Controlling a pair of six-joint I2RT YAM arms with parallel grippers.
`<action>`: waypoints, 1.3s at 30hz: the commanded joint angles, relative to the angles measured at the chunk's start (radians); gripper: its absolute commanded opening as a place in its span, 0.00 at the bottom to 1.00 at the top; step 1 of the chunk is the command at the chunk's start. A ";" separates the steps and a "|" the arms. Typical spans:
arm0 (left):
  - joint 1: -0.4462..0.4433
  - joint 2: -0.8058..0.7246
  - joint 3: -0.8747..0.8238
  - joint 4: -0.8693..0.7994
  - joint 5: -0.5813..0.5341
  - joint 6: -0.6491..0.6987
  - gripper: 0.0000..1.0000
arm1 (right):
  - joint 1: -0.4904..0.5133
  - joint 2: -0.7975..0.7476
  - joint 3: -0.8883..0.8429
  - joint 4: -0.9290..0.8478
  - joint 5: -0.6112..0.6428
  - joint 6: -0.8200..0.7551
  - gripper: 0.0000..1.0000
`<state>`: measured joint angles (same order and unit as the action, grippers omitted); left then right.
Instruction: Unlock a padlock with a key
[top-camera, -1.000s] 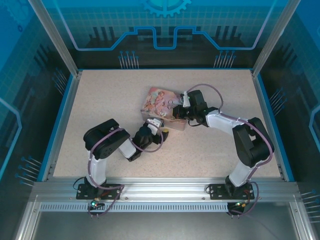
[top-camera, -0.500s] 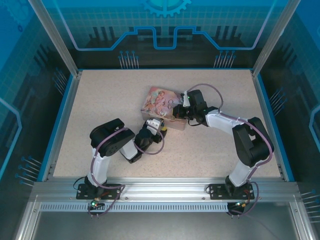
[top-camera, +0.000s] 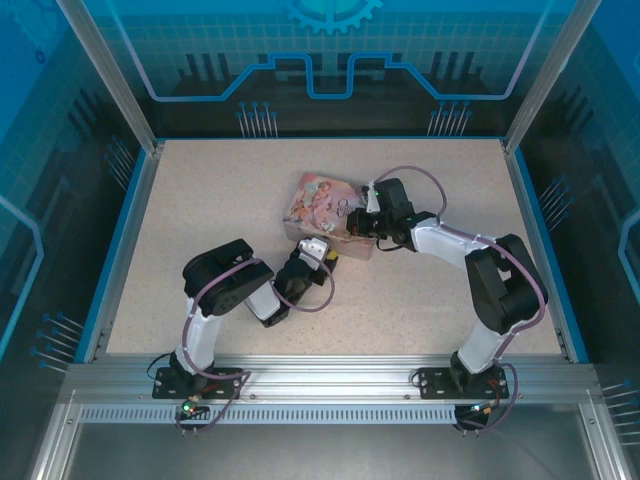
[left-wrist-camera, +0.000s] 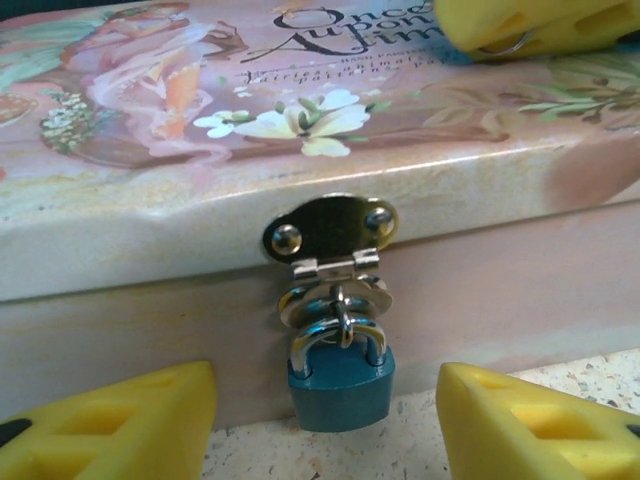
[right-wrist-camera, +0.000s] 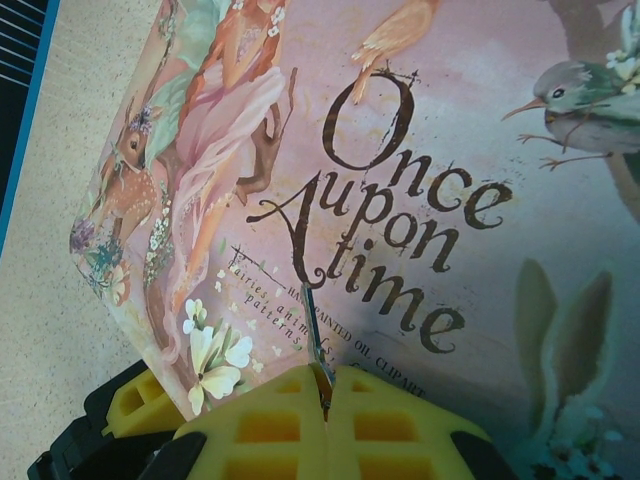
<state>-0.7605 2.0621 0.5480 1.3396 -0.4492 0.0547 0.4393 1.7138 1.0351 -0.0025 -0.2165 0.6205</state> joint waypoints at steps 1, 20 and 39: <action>-0.008 0.015 0.035 0.016 -0.014 -0.011 0.58 | 0.005 0.020 0.009 -0.066 0.019 -0.016 0.00; 0.013 -0.021 0.040 -0.098 0.000 -0.101 0.28 | 0.005 -0.007 0.010 -0.068 0.020 -0.029 0.00; 0.105 -0.255 0.243 -0.796 0.248 -0.352 0.16 | -0.017 -0.302 -0.196 -0.041 0.049 -0.112 0.00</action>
<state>-0.6609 1.8503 0.7311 0.6769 -0.2581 -0.2287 0.4362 1.4555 0.8925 -0.0299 -0.1822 0.5388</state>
